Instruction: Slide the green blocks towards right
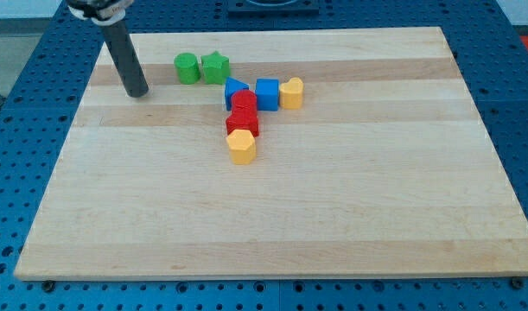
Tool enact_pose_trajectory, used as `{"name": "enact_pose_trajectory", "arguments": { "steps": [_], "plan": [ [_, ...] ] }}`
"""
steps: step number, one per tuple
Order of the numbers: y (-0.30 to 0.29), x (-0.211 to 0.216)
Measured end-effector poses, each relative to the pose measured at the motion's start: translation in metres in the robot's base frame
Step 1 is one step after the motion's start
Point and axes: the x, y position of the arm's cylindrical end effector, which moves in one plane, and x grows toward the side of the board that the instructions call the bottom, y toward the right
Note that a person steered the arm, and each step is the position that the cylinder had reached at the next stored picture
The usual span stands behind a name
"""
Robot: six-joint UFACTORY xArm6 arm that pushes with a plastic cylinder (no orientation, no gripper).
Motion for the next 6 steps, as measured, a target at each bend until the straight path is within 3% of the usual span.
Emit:
{"name": "enact_pose_trajectory", "arguments": {
  "steps": [1,4,6],
  "plan": [
    [0.001,-0.038],
    [0.071,-0.032],
    [0.061,-0.018]
  ]
}}
